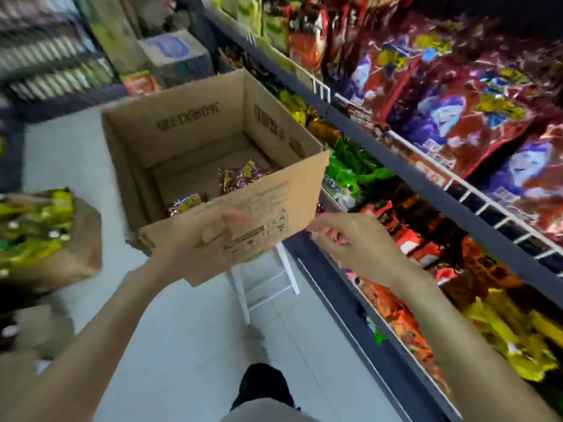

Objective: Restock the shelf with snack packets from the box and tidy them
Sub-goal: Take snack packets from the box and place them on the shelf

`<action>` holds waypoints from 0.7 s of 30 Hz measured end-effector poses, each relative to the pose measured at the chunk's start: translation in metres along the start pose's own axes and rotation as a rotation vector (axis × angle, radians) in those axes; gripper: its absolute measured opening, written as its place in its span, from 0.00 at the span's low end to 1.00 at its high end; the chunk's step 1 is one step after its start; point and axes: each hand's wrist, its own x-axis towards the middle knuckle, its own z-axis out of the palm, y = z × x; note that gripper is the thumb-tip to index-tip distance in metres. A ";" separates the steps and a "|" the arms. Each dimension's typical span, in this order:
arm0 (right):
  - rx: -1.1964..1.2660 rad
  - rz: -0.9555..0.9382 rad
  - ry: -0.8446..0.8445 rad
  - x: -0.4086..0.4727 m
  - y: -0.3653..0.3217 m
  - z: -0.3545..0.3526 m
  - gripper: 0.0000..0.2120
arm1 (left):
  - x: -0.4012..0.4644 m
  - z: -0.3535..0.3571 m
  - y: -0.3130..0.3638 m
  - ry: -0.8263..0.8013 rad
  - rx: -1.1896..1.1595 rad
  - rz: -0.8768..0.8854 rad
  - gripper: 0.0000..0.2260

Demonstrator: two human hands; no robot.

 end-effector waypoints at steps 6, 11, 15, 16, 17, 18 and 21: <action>0.181 -0.033 -0.127 0.163 -0.013 0.025 0.08 | 0.083 -0.080 -0.126 -0.057 0.025 -0.207 0.11; 0.118 -0.060 -0.233 0.278 0.002 0.067 0.06 | 0.135 -0.076 -0.220 -0.166 0.145 -0.382 0.10; -0.006 -0.046 -0.318 0.346 0.026 0.108 0.11 | 0.157 -0.046 -0.265 -0.240 0.215 -0.478 0.13; -0.044 -0.041 -0.344 0.360 0.033 0.118 0.12 | 0.161 -0.038 -0.276 -0.242 0.222 -0.504 0.13; -0.090 -0.041 -0.368 0.374 0.041 0.127 0.14 | 0.164 -0.031 -0.285 -0.239 0.227 -0.533 0.14; -0.140 -0.041 -0.391 0.387 0.048 0.138 0.15 | 0.166 -0.025 -0.295 -0.231 0.231 -0.564 0.14; -0.262 -0.055 -0.478 0.422 0.069 0.171 0.22 | 0.167 -0.009 -0.322 -0.230 0.270 -0.673 0.15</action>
